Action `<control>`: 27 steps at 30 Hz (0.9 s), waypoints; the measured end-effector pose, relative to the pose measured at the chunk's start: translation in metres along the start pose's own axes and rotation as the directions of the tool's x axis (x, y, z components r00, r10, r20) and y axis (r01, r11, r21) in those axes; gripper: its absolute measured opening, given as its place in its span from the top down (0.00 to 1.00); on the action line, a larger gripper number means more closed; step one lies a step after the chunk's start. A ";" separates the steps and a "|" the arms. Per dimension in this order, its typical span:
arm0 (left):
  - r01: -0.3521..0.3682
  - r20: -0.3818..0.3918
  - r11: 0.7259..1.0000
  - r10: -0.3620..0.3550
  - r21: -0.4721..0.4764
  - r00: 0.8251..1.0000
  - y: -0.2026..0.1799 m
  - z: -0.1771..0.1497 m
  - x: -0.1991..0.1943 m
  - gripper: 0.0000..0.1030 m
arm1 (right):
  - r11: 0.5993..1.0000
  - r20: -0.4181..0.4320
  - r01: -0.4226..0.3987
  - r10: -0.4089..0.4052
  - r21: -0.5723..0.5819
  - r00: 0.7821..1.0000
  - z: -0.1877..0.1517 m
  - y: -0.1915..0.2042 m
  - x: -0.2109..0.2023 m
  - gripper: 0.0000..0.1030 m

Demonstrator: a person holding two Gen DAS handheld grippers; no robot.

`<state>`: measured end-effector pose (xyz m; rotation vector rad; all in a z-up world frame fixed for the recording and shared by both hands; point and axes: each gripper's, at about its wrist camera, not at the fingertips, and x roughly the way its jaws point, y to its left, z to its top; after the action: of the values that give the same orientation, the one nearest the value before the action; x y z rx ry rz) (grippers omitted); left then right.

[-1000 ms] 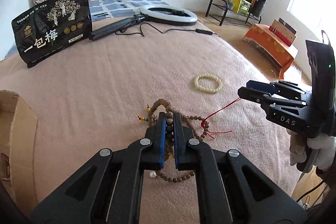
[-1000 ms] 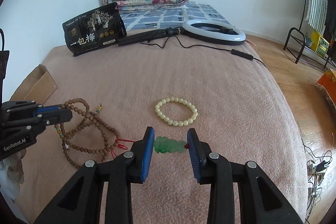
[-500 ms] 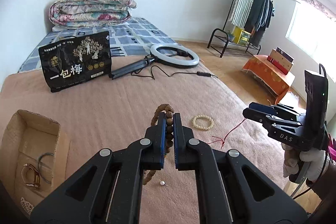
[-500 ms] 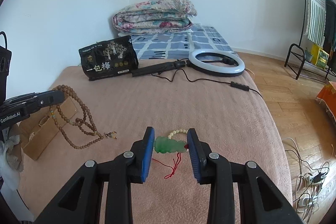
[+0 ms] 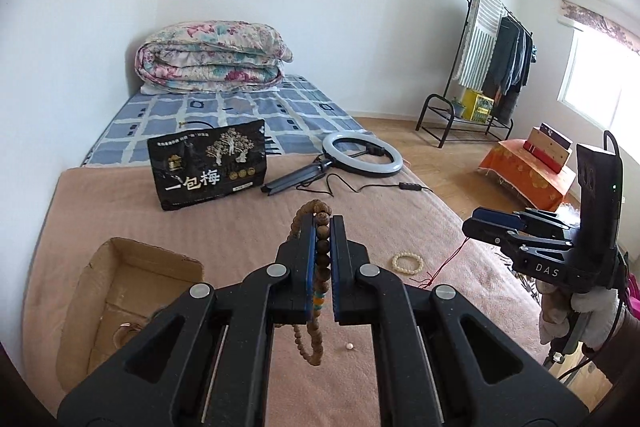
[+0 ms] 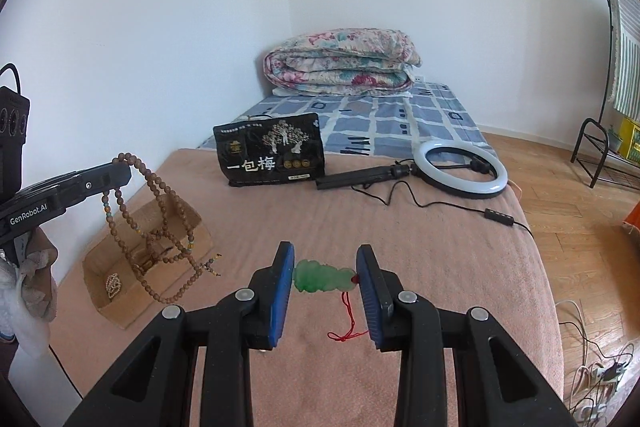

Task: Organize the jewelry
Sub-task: 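Lift the beads and jade pendant with both tools and carry them over the box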

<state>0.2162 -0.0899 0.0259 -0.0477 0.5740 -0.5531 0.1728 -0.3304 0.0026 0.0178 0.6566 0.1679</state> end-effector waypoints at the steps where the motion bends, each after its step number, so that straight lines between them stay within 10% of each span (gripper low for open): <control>1: -0.011 0.008 1.000 0.011 -0.001 1.000 0.005 0.001 -0.007 0.96 | 1.000 0.001 -0.009 0.009 -0.010 1.000 0.004 0.007 0.001 0.69; 27: -0.230 0.027 0.967 0.235 -0.111 0.972 0.140 -0.044 -0.102 0.96 | 0.951 -0.076 -0.257 0.247 -0.171 0.966 0.045 0.192 0.075 0.69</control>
<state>0.1890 0.0862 0.0133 -0.0919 0.5616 -0.2918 0.2302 -0.1276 0.0063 -0.0771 0.6896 0.4753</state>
